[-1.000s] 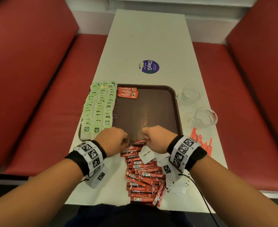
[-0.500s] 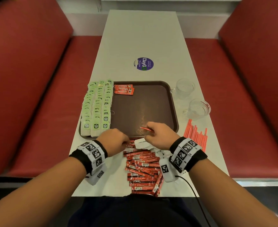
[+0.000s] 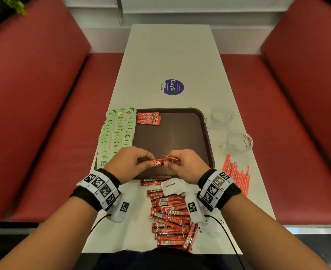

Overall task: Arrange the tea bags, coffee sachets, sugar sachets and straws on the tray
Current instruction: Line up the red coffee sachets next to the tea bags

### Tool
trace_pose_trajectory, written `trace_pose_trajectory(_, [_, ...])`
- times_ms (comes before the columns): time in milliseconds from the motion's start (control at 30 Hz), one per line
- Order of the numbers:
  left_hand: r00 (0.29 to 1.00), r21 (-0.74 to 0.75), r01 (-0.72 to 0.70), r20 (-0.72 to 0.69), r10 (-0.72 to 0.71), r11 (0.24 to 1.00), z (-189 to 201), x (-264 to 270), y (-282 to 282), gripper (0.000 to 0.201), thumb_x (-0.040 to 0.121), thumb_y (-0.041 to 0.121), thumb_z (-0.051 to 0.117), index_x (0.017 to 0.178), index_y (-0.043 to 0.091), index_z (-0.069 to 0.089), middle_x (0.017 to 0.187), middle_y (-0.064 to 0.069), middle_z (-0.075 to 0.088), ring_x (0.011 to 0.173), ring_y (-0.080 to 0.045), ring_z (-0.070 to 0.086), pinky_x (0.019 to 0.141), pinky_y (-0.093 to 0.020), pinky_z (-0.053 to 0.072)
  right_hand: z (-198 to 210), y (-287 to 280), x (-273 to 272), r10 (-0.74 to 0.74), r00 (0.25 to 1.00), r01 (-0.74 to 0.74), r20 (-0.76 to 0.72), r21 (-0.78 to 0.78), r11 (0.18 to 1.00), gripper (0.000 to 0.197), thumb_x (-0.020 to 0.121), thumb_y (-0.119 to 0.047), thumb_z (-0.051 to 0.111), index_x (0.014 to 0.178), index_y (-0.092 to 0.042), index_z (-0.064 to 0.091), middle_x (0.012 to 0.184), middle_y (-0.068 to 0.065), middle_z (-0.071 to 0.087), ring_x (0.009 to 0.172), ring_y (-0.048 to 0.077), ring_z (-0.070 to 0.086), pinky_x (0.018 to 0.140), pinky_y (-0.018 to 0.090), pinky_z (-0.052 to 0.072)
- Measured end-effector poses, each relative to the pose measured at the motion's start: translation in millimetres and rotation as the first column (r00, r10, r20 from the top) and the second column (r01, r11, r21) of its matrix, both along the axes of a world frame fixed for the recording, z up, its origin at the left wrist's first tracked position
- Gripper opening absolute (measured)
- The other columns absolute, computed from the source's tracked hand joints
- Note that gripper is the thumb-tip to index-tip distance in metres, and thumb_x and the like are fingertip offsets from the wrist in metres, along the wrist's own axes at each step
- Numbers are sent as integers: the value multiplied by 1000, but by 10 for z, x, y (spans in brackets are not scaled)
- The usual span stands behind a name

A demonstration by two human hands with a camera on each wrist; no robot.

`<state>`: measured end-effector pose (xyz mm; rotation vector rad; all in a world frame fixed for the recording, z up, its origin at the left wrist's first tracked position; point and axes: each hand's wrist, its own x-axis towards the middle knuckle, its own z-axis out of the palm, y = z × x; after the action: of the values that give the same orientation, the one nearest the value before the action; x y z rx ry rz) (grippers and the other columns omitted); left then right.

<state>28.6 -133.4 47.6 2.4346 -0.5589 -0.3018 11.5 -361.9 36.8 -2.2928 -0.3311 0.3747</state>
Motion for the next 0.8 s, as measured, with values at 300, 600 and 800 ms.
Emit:
trace_pose_trajectory(300, [981,189,159,83,-177,969,-120,457,-260,12,93,36,63,102,33,71,84,19,60,85,-8,49,77,-29,39,-61,13,240,-34,999,34,-5,20,999,18,95,-30,62,78,-27,57,69,-5,58,62,9,53,59,24,41])
trace_pose_trajectory(600, [982,470,-179,36,184,864,-583,1182,-184,15,94,33,62,104,39,71,101,8,71,103,-19,61,98,-43,45,-95,-97,483,-102,978,108,-180,26,994,10,100,-27,50,106,-20,46,80,1,63,63,13,53,62,29,40])
trace_pose_trajectory(800, [993,562,-119,77,91,818,-597,1358,-219,24,91,46,63,114,40,66,111,11,67,110,-20,56,96,-43,44,-3,-99,564,-128,967,141,-220,47,989,6,99,-18,47,105,-17,47,79,3,59,66,15,52,62,31,40])
